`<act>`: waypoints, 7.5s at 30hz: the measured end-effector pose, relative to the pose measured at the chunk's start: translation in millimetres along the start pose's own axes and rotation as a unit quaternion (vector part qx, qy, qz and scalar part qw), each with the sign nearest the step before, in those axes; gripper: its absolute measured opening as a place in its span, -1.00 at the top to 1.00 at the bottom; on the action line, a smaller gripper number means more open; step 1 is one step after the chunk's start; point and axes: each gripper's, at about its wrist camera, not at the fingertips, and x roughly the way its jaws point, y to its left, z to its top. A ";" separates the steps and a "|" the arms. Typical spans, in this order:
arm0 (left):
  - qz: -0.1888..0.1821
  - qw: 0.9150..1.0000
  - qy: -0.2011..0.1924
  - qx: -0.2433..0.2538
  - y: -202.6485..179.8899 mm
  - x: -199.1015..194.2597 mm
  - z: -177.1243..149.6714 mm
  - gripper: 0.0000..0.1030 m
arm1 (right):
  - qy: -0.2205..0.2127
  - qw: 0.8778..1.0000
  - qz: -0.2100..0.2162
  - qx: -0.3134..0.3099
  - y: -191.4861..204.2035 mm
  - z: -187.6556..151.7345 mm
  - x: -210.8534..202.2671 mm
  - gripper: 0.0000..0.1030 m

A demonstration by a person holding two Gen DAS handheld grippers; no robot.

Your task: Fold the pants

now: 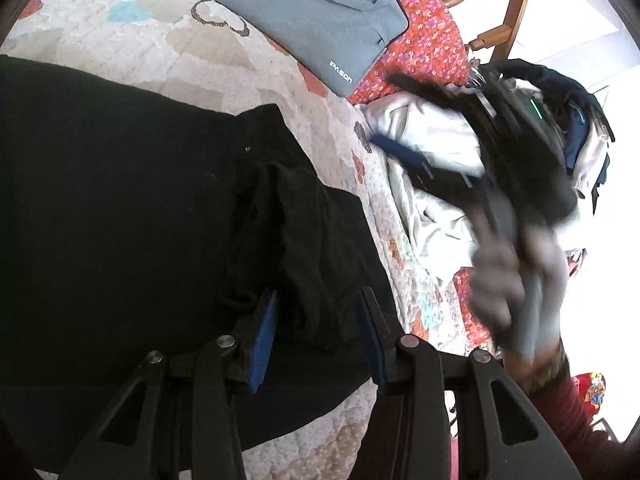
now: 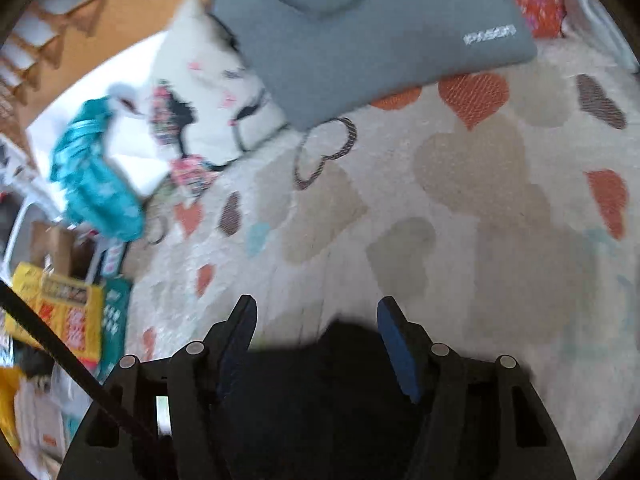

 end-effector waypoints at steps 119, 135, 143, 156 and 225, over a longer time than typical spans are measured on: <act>0.087 0.994 0.053 0.040 -137.4 84.3 -29.3 0.81 | 0.057 0.997 -0.039 0.033 -70.8 -54.3 -51.3 0.76; 0.124 0.991 -0.029 -0.034 -69.2 -32.1 -30.7 0.32 | -0.010 0.999 0.039 0.027 -65.2 -80.0 -70.6 -0.43; 0.154 0.987 -0.037 -0.036 -56.8 -33.6 -35.3 0.18 | 0.028 0.999 0.030 -0.027 -29.7 -87.5 -18.2 0.33; 0.157 0.987 -0.043 0.004 -73.7 -20.0 -15.2 0.08 | -0.019 0.999 0.011 0.041 -80.6 -89.1 -77.3 0.79; 0.195 0.975 -0.073 0.083 -50.4 42.5 -68.2 -0.38 | 0.086 0.991 -0.090 0.047 -82.6 -44.1 -25.5 0.24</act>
